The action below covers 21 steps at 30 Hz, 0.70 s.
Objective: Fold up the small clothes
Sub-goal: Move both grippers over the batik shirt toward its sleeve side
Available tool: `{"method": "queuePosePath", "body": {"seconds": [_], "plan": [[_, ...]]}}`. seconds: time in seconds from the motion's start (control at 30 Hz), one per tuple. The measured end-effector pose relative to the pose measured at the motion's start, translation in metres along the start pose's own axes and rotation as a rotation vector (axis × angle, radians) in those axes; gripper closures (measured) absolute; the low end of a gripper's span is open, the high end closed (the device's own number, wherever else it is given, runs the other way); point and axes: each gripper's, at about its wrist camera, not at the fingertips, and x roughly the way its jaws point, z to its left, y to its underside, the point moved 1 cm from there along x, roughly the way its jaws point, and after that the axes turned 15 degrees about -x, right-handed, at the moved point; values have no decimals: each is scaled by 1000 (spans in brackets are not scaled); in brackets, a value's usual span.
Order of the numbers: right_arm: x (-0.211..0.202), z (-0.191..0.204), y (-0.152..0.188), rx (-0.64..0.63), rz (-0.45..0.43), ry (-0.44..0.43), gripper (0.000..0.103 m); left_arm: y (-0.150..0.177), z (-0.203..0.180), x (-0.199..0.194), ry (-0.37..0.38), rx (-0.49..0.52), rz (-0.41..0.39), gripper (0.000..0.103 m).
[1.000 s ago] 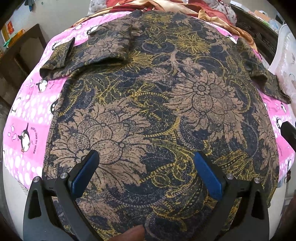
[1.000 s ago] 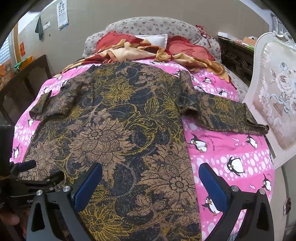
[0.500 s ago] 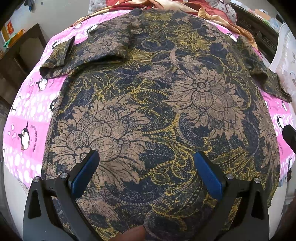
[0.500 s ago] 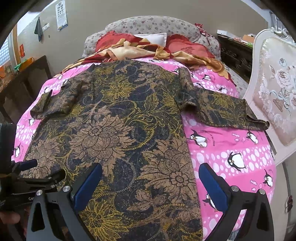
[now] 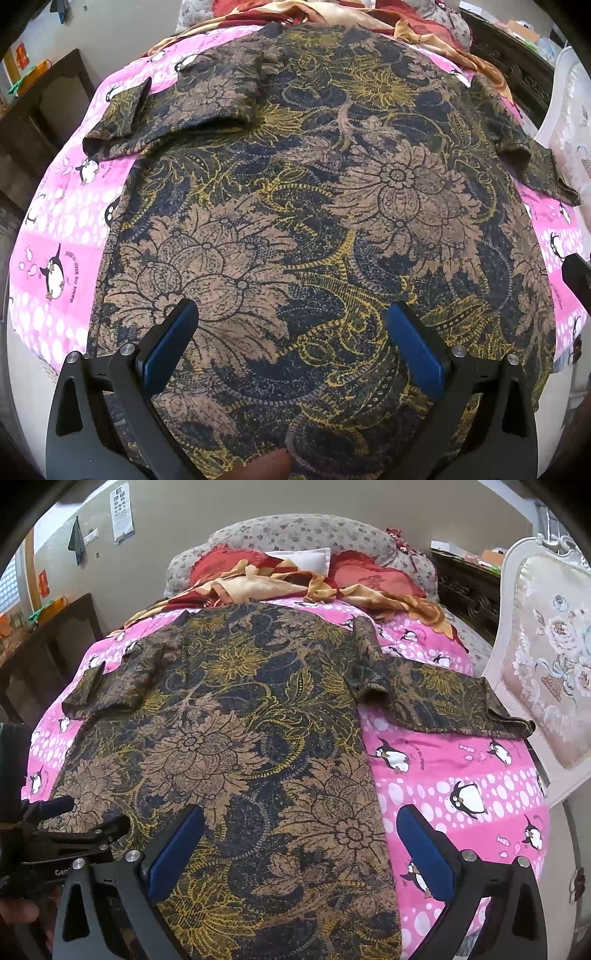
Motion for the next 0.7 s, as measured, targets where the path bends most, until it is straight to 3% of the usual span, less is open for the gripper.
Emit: {"method": "queuePosePath", "body": {"seconds": [0.7], "plan": [[4, 0, -7, -10, 0, 0, 0, -5, -1, 3, -3, 2, 1, 0]]}}
